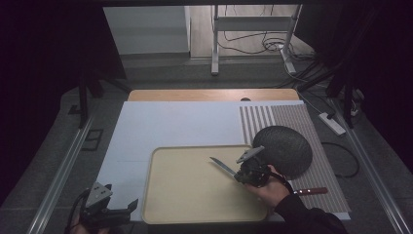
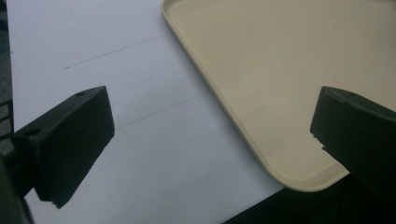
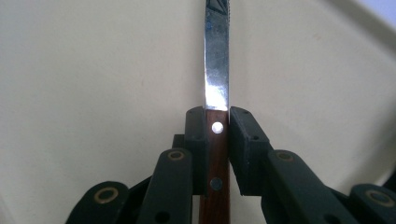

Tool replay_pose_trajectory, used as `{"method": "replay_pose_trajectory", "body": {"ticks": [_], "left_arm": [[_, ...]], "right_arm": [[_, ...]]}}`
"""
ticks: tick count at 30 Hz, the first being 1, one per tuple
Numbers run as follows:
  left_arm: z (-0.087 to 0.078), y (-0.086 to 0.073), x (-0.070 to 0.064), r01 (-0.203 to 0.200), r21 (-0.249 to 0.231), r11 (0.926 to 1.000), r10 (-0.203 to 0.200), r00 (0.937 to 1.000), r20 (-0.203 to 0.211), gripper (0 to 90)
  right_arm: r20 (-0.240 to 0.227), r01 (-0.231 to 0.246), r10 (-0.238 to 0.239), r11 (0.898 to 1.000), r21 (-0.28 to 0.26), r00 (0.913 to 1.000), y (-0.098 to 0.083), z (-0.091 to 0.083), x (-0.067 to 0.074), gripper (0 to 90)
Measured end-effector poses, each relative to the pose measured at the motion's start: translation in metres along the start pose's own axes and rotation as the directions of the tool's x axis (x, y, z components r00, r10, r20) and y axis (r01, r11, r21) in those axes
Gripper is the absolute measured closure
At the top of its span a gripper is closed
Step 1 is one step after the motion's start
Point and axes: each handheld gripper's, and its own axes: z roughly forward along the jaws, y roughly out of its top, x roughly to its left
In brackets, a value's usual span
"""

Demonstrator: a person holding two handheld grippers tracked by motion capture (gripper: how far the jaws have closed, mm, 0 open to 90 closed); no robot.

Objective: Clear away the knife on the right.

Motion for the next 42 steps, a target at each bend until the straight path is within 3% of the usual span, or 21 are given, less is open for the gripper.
{"method": "replay_pose_trajectory", "body": {"ticks": [6,10,13,17,21,28,35,42], "left_arm": [[0.0,0.0,0.0,-0.001,0.001,1.0,0.001,1.0,-0.002,0.0],[0.0,0.0,0.0,0.002,0.001,1.0,-0.002,1.0,-0.002,0.0],[0.0,0.0,0.0,0.0,0.003,1.0,0.0,1.0,-0.003,0.0],[0.001,0.0,-0.001,-0.003,0.005,1.0,0.003,1.0,-0.006,0.0],[0.001,0.0,-0.001,-0.003,0.007,1.0,0.003,1.0,-0.007,0.0],[0.001,0.0,-0.001,-0.003,0.006,1.0,0.003,1.0,-0.007,0.0],[0.001,0.0,-0.001,-0.003,0.007,1.0,0.003,1.0,-0.008,0.0],[0.001,0.0,-0.001,-0.001,0.007,1.0,0.001,1.0,-0.009,0.0]], "right_arm": [[-0.001,0.017,-0.017,0.999,0.035,0.9999,-0.003,0.007,0.0,76.6],[0.017,0.014,-0.014,1.0,0.012,0.9998,0.0,0.002,-0.004,55.8],[0.029,0.02,-0.02,1.0,-0.019,0.9994,0.004,-0.004,-0.006,52.4],[-0.008,0.067,-0.067,0.997,-0.026,0.9977,0.011,-0.004,-0.001,71.8],[-0.05,0.132,-0.132,0.991,-0.01,0.9899,0.02,0.004,0.008,90.0],[-0.065,0.157,-0.154,0.986,0.052,0.986,0.019,0.025,0.009,90.0],[-0.051,0.096,-0.093,0.994,0.058,0.9944,0.01,0.018,-0.004,90.0],[-0.009,0.029,-0.028,0.997,0.075,0.9996,-0.002,0.008,-0.023,90.0]]}}
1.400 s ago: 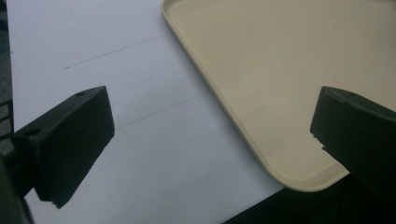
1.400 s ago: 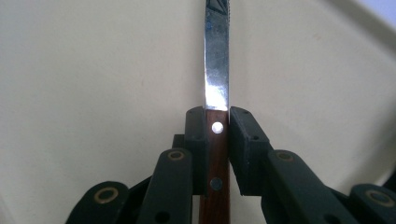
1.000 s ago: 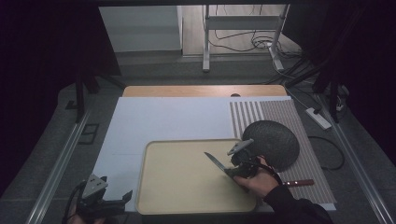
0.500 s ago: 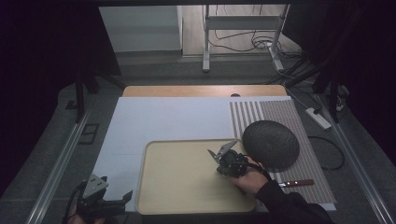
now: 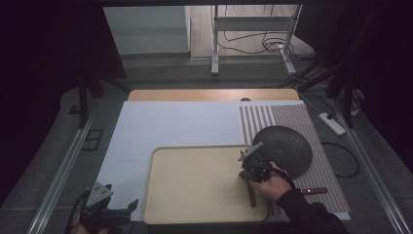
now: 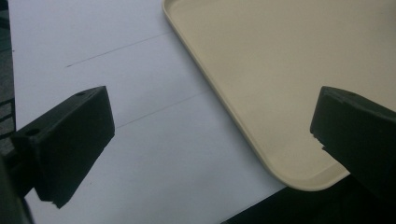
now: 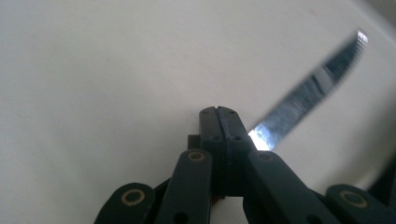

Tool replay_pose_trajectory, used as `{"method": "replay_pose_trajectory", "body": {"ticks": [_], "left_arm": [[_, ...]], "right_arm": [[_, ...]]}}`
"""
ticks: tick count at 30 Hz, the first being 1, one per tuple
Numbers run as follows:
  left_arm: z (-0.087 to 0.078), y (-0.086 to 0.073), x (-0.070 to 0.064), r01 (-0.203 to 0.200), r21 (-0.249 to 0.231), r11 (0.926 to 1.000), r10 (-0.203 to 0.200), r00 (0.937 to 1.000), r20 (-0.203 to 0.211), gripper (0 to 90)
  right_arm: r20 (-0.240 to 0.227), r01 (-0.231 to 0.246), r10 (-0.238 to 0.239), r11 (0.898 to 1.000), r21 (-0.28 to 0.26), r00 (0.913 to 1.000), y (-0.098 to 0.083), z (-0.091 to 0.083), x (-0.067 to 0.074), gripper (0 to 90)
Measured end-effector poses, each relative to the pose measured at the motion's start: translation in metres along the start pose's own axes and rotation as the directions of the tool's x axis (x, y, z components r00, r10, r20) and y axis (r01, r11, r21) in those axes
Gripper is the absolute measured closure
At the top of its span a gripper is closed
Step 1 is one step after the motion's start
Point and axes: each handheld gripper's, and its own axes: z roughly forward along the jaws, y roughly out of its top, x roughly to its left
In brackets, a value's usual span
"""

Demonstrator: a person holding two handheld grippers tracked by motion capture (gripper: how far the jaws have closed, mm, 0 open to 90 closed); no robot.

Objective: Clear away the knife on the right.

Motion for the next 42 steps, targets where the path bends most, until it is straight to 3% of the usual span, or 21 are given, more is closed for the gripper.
{"method": "replay_pose_trajectory", "body": {"ticks": [7,11,16,26,42], "left_arm": [[0.0,0.0,0.0,0.003,-0.001,1.0,-0.003,1.0,-0.001,0.0],[0.0,0.0,0.0,0.005,0.0,1.0,-0.005,1.0,-0.002,0.0],[0.0,0.0,0.0,0.005,0.001,1.0,-0.005,1.0,-0.003,0.0],[0.0,0.0,0.002,0.017,-0.003,0.9999,-0.017,0.9999,0.002,0.0],[0.0,-0.001,0.002,0.021,-0.006,0.9998,-0.021,0.9998,0.006,0.0]], "right_arm": [[0.032,-0.051,0.051,0.998,0.02,0.9982,-0.01,-0.007,-0.014,90.0],[0.02,-0.068,0.067,0.997,0.021,0.9976,-0.011,-0.009,-0.019,90.0],[0.027,-0.051,0.05,0.998,0.022,0.9984,-0.01,-0.009,-0.017,89.8],[0.012,-0.051,0.052,0.998,-0.039,0.9986,-0.006,-0.015,-0.016,82.1],[0.01,0.004,-0.002,0.991,-0.134,0.9999,0.001,-0.027,-0.01,68.3]]}}
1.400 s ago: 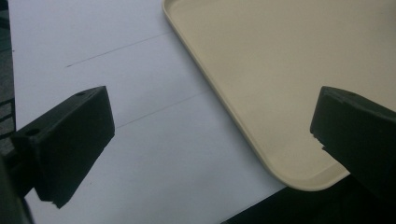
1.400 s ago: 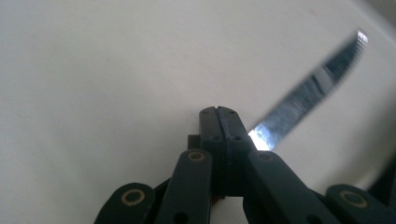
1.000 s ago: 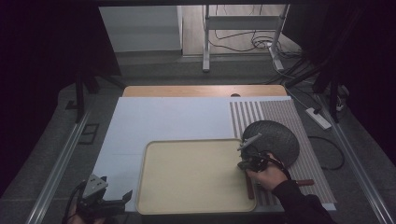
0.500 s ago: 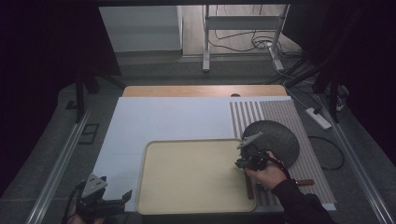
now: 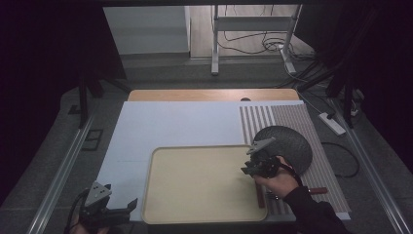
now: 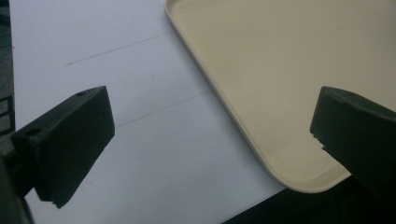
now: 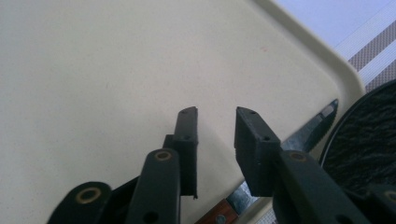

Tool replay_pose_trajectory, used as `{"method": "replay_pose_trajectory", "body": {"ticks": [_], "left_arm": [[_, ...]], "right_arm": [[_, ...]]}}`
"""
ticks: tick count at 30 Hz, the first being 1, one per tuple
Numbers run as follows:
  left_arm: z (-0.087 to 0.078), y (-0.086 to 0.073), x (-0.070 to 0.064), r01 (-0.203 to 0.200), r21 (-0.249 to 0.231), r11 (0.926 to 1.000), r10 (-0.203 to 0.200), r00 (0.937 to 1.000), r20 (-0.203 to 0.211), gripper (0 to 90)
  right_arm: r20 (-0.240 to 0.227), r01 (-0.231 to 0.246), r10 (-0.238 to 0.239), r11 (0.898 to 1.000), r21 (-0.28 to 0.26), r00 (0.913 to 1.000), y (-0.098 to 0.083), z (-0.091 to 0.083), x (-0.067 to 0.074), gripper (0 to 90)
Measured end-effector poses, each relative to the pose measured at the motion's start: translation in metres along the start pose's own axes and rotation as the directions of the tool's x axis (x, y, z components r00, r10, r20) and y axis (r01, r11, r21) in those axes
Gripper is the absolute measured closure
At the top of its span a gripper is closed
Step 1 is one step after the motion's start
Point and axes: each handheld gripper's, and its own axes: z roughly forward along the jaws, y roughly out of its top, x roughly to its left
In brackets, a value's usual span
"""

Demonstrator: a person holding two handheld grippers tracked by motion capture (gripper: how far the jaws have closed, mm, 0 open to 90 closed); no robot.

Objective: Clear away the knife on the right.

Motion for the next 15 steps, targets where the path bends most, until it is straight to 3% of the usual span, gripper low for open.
{"method": "replay_pose_trajectory", "body": {"ticks": [5,15], "left_arm": [[0.0,0.0,0.0,0.001,-0.001,1.0,-0.001,1.0,0.001,0.0],[0.0,0.0,0.001,0.004,-0.002,1.0,-0.004,1.0,0.004,0.0]], "right_arm": [[0.009,0.005,-0.005,1.0,-0.015,0.9999,0.001,-0.003,0.0,60.4],[0.033,-0.04,0.041,0.998,-0.046,0.9986,-0.001,-0.013,-0.009,41.0]]}}
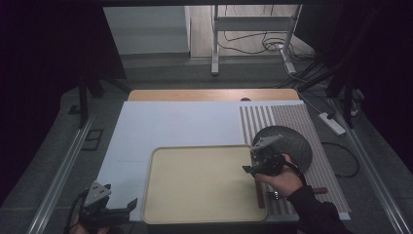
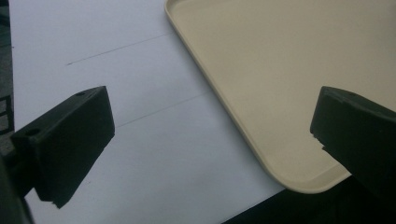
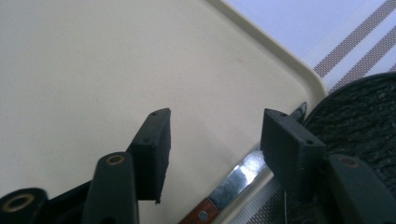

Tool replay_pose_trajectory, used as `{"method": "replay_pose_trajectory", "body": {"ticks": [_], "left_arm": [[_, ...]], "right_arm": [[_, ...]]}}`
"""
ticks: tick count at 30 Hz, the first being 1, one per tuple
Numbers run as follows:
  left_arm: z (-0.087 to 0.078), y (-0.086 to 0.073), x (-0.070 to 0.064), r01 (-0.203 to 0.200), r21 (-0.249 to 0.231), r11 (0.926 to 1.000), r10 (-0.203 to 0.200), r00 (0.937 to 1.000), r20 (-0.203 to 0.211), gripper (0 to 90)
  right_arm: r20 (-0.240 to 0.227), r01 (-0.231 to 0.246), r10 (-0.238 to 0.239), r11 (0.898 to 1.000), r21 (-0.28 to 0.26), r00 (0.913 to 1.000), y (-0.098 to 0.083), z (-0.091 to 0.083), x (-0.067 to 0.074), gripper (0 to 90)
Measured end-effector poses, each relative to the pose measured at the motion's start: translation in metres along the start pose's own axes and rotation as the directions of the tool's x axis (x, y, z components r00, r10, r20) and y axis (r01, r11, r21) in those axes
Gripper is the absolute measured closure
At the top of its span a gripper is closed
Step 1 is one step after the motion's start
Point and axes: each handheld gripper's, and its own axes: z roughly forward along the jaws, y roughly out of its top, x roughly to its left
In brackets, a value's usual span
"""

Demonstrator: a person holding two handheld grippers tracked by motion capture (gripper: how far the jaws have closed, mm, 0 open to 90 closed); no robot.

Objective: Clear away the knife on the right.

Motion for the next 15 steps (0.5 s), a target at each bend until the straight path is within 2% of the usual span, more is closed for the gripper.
{"method": "replay_pose_trajectory", "body": {"ticks": [8,15], "left_arm": [[0.0,0.0,0.0,0.002,-0.001,1.0,-0.002,1.0,0.001,0.0],[0.0,0.0,0.0,0.005,-0.001,1.0,-0.005,1.0,0.002,0.0]], "right_arm": [[0.006,-0.012,0.012,1.0,0.004,0.9999,-0.004,-0.007,-0.002,30.5],[0.007,-0.03,0.03,1.0,-0.003,0.9995,-0.01,-0.014,-0.002,25.8]]}}
